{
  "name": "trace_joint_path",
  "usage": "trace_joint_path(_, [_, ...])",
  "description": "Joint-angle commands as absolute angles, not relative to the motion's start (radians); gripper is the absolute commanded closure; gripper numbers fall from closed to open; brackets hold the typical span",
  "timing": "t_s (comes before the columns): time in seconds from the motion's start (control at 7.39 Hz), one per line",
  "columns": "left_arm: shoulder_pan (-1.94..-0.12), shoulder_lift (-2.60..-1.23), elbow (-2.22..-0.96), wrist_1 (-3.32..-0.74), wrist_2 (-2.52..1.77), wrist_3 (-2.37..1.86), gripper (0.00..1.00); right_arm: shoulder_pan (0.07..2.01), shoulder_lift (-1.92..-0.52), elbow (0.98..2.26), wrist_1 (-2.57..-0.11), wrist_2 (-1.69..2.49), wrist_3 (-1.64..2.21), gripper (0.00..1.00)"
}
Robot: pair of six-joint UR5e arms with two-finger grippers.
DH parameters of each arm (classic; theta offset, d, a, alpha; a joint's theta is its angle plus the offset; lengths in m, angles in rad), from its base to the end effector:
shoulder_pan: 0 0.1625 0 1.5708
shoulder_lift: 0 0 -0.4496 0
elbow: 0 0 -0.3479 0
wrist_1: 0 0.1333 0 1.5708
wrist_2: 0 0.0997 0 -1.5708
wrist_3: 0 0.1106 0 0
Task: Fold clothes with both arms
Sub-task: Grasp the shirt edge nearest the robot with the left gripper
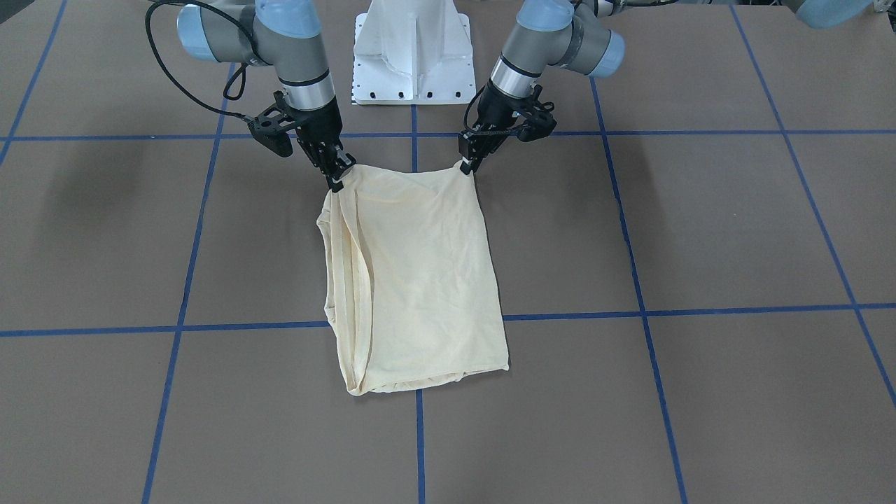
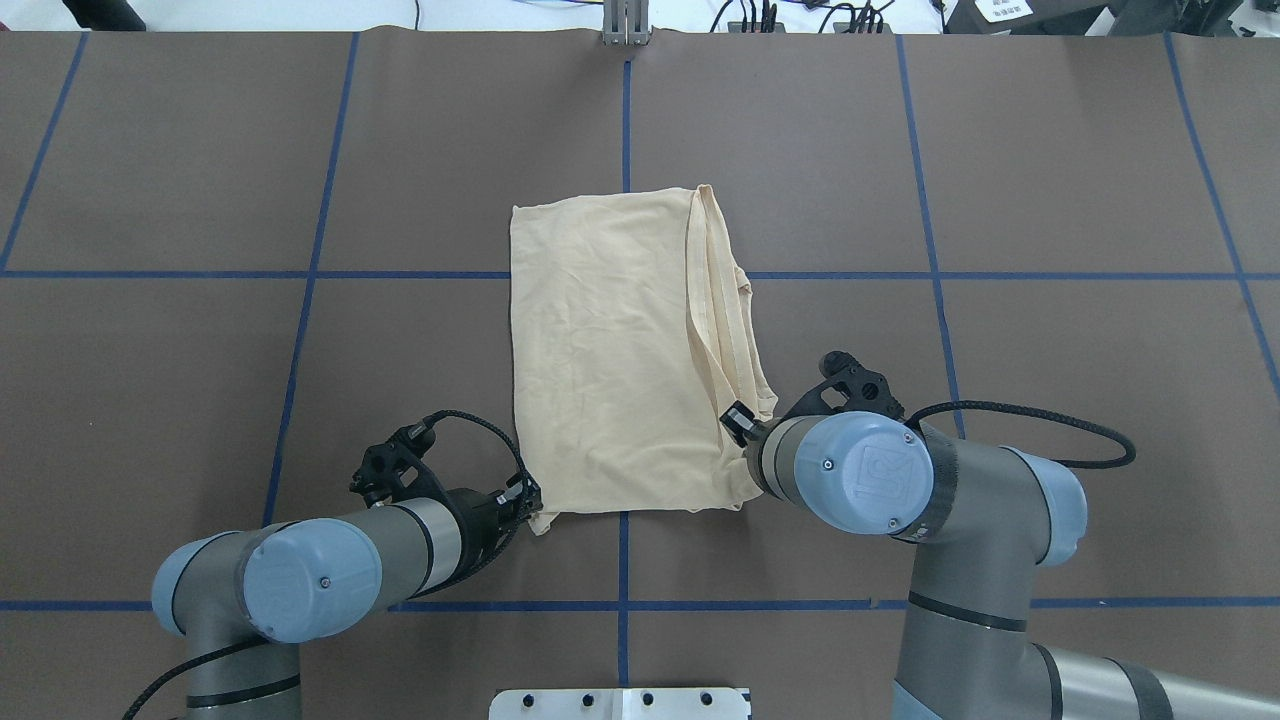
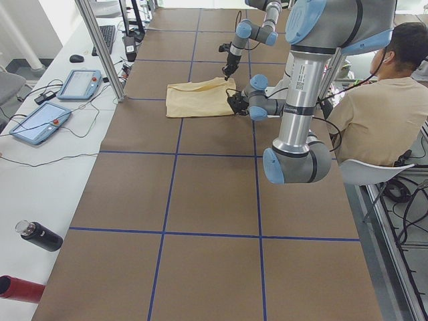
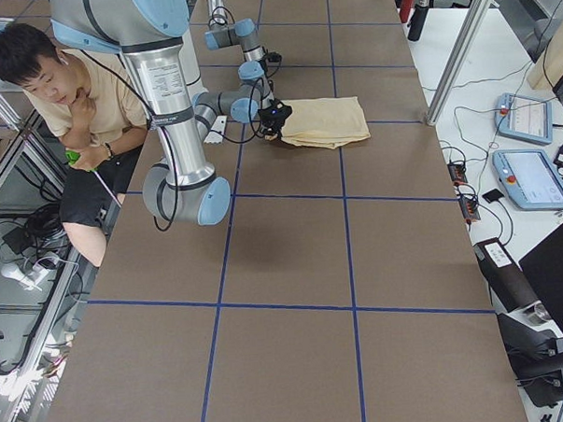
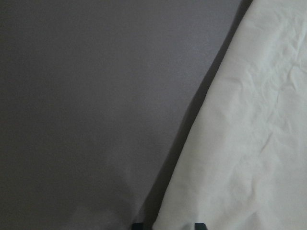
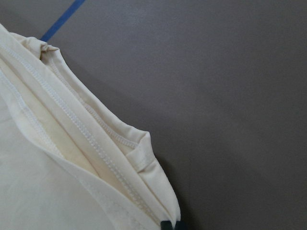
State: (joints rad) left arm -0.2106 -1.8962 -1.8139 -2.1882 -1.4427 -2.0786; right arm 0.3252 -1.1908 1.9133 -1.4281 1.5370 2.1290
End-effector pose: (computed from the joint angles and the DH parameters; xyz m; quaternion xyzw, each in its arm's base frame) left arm 0.5325 -0.2646 0.3500 -0.0301 0.5594 -0.3244 0.7622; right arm -0.5025 -0.3141 0.3458 -0.0335 -0.4181 0.3944 0.8176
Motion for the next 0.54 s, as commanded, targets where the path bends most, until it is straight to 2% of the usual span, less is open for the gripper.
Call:
trace_joint_path(0.0, [-0.210, -1.896, -1.822, -2.186, -1.447, -2.077, 1.00, 0.325, -1.192, 1.914, -1.428, 1.537, 2.129, 1.00])
trace_joint_path(0.14, [-0.212, -1.894, -1.842, -2.186, -1.447, -2.079, 1.00, 0.325, -1.192, 1.920, -1.428, 1.537, 2.129, 1.00])
trace_joint_path(0.41, [-0.160, -1.873, -2.033, -2.025, -1.456, -2.145, 1.00, 0.290, -1.264, 2.018, -1.428, 1.536, 2.214, 1.00])
